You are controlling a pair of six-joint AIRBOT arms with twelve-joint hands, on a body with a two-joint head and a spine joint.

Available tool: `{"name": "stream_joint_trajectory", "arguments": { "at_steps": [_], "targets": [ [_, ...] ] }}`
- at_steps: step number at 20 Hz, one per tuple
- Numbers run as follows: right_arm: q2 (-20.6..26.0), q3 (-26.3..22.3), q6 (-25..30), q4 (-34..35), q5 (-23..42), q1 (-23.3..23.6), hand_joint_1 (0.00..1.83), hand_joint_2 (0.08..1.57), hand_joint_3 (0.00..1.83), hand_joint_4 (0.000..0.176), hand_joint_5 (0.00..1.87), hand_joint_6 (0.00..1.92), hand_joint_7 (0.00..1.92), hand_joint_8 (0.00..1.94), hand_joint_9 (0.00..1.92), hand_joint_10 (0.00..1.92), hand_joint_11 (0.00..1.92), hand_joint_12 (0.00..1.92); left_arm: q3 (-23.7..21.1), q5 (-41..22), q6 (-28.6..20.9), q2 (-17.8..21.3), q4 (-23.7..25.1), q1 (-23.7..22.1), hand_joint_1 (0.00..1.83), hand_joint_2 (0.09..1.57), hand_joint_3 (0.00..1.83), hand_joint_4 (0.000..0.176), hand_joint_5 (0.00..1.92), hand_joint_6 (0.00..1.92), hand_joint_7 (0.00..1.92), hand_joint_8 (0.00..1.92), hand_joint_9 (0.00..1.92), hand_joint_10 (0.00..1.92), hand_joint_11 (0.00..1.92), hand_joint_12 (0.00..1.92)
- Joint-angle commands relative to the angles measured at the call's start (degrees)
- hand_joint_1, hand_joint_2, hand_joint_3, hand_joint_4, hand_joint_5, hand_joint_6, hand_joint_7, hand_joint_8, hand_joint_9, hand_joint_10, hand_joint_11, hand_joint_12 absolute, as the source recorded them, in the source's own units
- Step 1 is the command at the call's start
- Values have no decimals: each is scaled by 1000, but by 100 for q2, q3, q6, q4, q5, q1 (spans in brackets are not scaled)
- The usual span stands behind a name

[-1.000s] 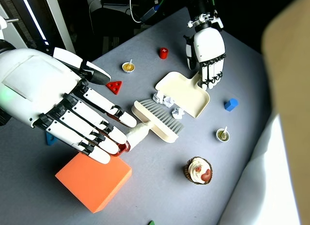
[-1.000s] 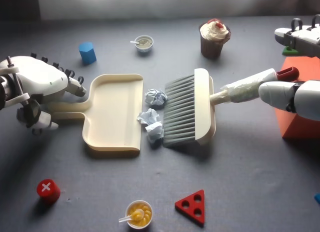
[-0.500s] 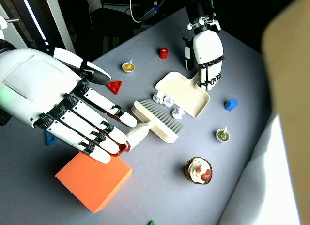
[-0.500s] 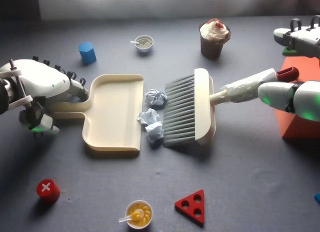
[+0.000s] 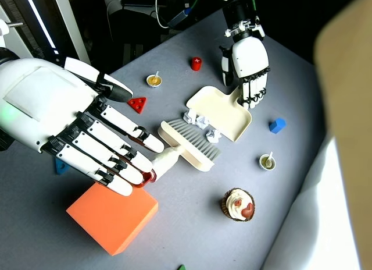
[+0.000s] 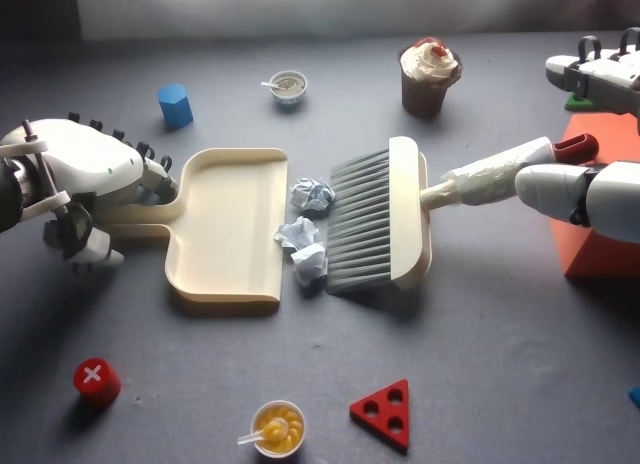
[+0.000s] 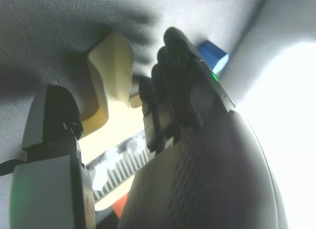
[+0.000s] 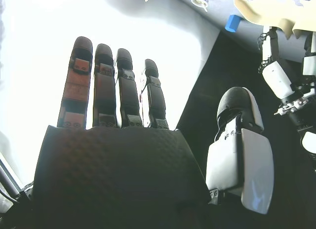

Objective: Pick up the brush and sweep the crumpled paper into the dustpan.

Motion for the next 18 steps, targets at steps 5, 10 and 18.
{"name": "stream_joint_trajectory", "arguments": {
  "at_steps": [5,10,18],
  "targets": [
    [-15,5,71,-482,-465,10,73,1112,0,0,186,9,214,8,213,7,233,8,2,513,14,2,33,-9,1187,1106,0,0,494,7,510,6,547,8,597,28],
    [-51,0,93,-520,-527,-21,80,1115,1,0,180,4,211,5,209,4,228,5,-10,540,13,-11,17,-9,1241,1079,0,0,595,6,631,10,660,11,693,53],
    [-169,-109,179,-833,-954,-108,8,1124,3,0,189,4,216,2,210,0,230,3,-24,550,11,-23,-9,11,1495,1077,0,0,975,845,1064,651,1072,916,792,1560]
  ]
}}
